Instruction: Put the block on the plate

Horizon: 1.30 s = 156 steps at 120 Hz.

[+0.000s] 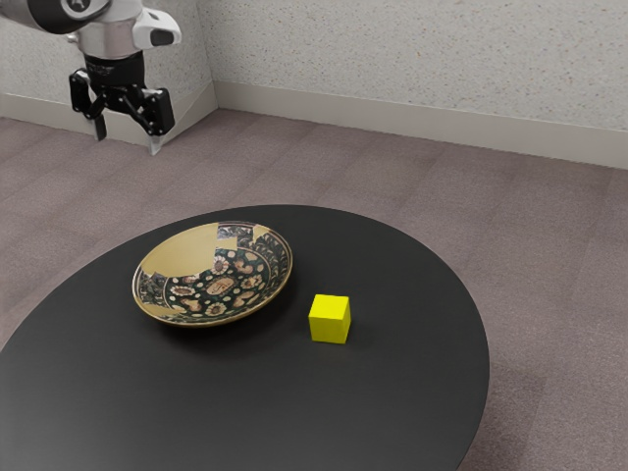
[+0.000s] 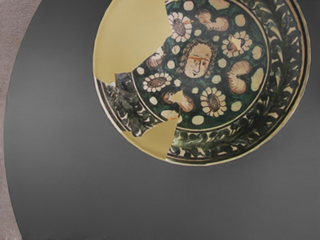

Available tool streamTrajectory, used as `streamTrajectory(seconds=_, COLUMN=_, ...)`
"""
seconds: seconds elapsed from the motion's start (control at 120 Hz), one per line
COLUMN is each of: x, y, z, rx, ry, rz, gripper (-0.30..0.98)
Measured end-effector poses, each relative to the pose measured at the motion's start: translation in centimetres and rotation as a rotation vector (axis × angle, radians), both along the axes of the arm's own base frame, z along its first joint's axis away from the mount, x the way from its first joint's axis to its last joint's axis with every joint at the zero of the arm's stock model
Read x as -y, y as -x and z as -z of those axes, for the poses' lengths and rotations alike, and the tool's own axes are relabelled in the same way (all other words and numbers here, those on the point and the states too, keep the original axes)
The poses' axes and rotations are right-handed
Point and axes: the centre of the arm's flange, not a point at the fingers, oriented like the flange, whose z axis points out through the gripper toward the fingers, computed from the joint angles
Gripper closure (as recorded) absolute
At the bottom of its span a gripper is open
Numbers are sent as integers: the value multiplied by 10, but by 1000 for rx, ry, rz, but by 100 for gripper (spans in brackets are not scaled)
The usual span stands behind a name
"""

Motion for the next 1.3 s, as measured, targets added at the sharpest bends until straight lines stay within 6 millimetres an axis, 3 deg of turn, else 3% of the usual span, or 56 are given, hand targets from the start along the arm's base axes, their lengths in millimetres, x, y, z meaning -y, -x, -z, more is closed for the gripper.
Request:
streamTrajectory(seconds=0.167, x=2, y=-1, z=2, rx=2, ry=-2, rz=-17, gripper=0)
streamTrajectory(seconds=0.233, x=9, y=-9, z=16, rx=-21, ry=-6, rz=-13, gripper=0)
streamTrajectory(seconds=0.3, x=17, y=-22, z=41, rx=-64, ry=-13, rz=-7, gripper=0)
streamTrajectory(seconds=0.358, x=25, y=-36, z=83, rx=-118, ry=-10, rz=2, gripper=0)
streamTrajectory(seconds=0.475, x=42, y=-50, z=137, rx=-135, ry=66, rz=-1, gripper=0)
streamTrajectory(seconds=0.625, x=54, y=-73, z=182, rx=-116, ry=147, rz=-43, gripper=0)
streamTrajectory(seconds=0.742, x=76, y=-92, z=216, rx=-101, ry=155, rz=-38, gripper=0)
streamTrajectory(seconds=0.933, x=105, y=-112, z=248, rx=-64, ry=167, rz=-25, gripper=0)
streamTrajectory(seconds=1.058, x=143, y=-115, z=267, rx=-54, ry=177, rz=8, gripper=0)
streamTrajectory(seconds=1.3, x=176, y=-122, z=311, rx=-41, ry=174, rz=14, gripper=0)
